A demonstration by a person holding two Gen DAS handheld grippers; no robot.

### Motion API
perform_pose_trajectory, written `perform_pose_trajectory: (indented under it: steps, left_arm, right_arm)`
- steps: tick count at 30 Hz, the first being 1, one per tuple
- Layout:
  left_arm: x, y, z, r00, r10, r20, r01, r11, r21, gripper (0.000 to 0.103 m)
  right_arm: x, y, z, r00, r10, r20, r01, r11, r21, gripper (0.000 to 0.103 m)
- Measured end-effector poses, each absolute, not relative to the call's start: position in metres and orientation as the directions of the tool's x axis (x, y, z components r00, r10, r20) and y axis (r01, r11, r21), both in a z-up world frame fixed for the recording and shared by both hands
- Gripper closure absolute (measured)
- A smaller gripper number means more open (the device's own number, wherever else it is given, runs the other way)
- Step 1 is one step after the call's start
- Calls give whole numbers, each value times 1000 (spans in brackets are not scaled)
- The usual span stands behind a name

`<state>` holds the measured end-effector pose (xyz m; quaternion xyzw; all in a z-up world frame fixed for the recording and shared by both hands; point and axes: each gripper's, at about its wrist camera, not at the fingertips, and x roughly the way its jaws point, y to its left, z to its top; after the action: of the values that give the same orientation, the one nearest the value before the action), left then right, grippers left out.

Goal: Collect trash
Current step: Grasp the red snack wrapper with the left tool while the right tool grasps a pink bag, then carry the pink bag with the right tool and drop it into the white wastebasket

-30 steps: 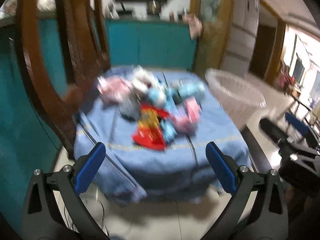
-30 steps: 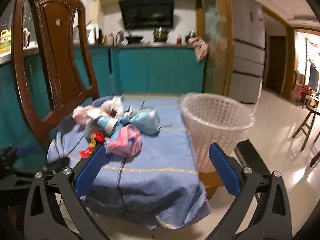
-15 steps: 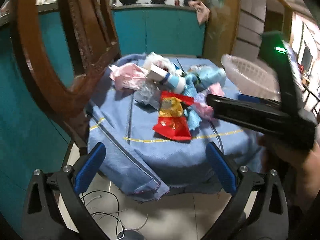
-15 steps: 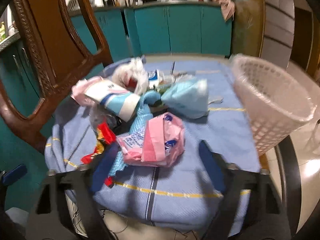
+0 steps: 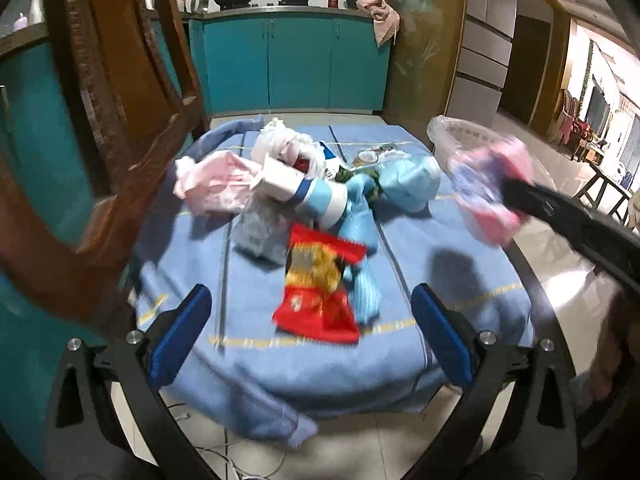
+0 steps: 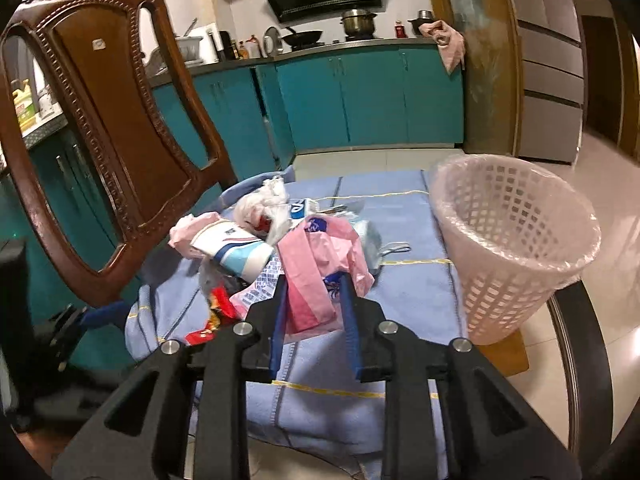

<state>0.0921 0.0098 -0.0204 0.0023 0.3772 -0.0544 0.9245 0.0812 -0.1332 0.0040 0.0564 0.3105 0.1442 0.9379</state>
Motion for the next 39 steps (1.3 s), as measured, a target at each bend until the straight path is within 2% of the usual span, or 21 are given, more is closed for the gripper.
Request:
perform_pose_trajectory:
  steps: [4, 6, 9, 11, 14, 17, 19, 22, 30, 39]
  left_arm:
    - [121, -8, -33, 678, -79, -731, 137, 990, 20, 11]
    - [133, -13, -43, 662, -60, -747, 131, 991, 36, 19]
    - [153, -4, -59, 610, -59, -790, 83, 997, -11, 47]
    - [156, 2, -63, 592, -76, -803, 64, 997, -47, 56]
    - [143, 9, -47, 641, -95, -761, 53, 995, -79, 59]
    - [109, 16, -13, 738, -136, -661, 79, 990, -116, 59]
    - [85, 19, 10, 804, -135, -579, 94, 990, -101, 59]
    - [65, 25, 32, 854, -125, -505, 92, 992, -91, 59]
    - [73, 21, 21, 815, -147, -560, 113, 989, -95, 59]
    - [79, 20, 11, 803, -135, -580, 103, 991, -88, 59]
  right_arm:
    - [88, -130, 0, 753, 314, -578, -247, 949, 194, 76]
    - [87, -127, -1, 752, 320, -577, -258, 947, 190, 76]
    - [86, -124, -1, 746, 329, -579, -269, 944, 190, 76]
    - [86, -123, 0, 747, 329, -578, -273, 944, 185, 76]
    - [84, -122, 1, 749, 327, -576, -278, 945, 175, 76]
    - [81, -121, 3, 751, 333, -570, -288, 942, 171, 76]
    - [75, -120, 6, 760, 331, -560, -294, 943, 158, 76]
    - [68, -120, 8, 768, 325, -551, -297, 944, 142, 76]
    - [66, -114, 4, 768, 303, -564, -287, 950, 120, 76]
    - [67, -107, 0, 760, 301, -577, -295, 950, 107, 76]
